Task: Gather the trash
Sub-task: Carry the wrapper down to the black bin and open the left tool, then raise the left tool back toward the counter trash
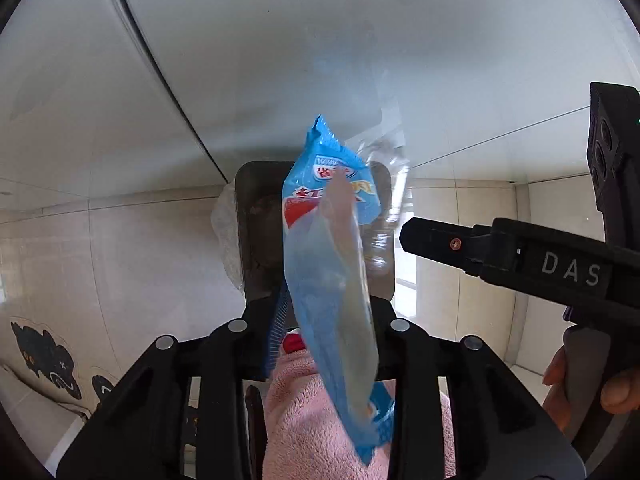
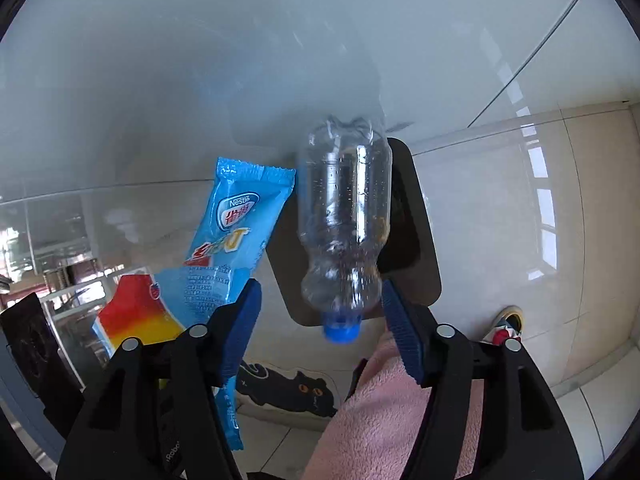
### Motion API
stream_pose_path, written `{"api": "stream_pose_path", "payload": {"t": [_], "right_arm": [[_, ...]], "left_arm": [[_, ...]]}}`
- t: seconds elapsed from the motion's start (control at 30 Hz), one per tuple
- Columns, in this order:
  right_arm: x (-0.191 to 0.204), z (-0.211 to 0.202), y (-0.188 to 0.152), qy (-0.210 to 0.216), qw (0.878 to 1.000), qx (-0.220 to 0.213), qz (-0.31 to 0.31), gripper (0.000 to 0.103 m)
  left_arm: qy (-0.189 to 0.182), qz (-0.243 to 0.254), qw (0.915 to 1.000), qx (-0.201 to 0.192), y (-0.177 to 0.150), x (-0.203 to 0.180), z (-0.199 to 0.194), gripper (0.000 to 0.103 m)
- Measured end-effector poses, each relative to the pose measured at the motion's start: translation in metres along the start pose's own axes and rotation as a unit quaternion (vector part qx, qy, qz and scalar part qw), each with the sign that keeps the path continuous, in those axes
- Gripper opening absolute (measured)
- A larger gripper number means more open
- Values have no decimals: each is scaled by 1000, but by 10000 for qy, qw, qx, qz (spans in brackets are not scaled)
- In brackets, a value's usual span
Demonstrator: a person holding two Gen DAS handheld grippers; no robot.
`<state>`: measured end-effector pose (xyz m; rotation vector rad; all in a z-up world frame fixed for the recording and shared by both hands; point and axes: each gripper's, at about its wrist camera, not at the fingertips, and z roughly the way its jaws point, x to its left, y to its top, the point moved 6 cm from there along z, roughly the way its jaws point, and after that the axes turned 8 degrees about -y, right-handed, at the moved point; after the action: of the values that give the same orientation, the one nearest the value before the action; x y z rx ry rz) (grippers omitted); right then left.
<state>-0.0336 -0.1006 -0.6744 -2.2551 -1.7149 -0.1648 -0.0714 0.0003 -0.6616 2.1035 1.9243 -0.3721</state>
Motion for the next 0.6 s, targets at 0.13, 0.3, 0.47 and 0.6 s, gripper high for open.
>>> {"api": "stream_pose_path", "payload": {"t": [0.13, 0.3, 0.47, 0.6], "right_arm": [[0, -6, 5, -66, 10000, -67, 22, 70], [-2, -39, 5, -99, 9997, -220, 59, 70], [-7, -98, -7, 38, 9987, -509, 4, 70], [-8, -161, -20, 150, 9957, -910, -129, 71]], "left_arm": [[66, -36, 9999, 72, 0, -1, -7, 34], [70, -56, 9999, -51, -1, -8, -34, 40], [117, 108, 9990, -423, -8, -29, -87, 54], [117, 183, 9958, -885, -3, -46, -140, 66]]}}
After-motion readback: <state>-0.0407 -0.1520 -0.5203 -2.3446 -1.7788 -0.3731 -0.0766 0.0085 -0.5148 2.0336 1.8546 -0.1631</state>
